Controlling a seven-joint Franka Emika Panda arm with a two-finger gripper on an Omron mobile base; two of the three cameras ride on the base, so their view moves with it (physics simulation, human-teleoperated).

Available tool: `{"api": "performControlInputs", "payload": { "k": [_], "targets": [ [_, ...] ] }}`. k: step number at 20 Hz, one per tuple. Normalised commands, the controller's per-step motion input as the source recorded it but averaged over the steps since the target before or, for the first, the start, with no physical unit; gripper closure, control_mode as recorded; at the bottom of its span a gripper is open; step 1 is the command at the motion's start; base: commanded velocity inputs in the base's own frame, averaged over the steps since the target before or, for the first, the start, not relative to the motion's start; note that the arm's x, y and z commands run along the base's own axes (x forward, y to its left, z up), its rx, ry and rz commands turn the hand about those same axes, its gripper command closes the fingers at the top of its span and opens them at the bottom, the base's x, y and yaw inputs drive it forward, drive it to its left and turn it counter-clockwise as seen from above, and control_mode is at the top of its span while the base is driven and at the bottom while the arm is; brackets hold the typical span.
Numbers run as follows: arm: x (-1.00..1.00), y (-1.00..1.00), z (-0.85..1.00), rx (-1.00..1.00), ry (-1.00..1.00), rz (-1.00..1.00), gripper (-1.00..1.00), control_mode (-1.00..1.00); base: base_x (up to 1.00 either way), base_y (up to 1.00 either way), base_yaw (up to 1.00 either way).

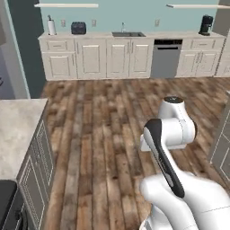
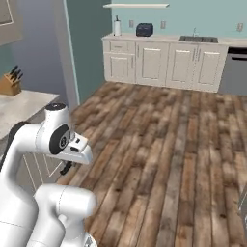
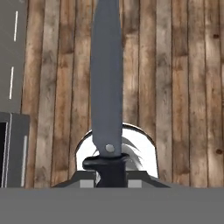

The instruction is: Retrieve the butter from the fridge and place it on a plate on the dining table. Then retrieve the butter knife by the fridge and place it near the plate.

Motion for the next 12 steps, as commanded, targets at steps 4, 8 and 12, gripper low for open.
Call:
{"api": "performControlInputs", "payload": {
  "k": [4,8,12],
  "targets": [
    [0.0,0.0,0.0,0.0,0.0,0.0,1.0,1.0,0.8,-0.2,-0.59],
    [0.0,0.0,0.0,0.0,0.0,0.0,1.0,1.0,0.99,-0.09,-0.5],
    [0.0,0.0,0.0,0.0,0.0,0.0,1.0,1.0,1.0,-0.04,-0.46]
  ]
}}
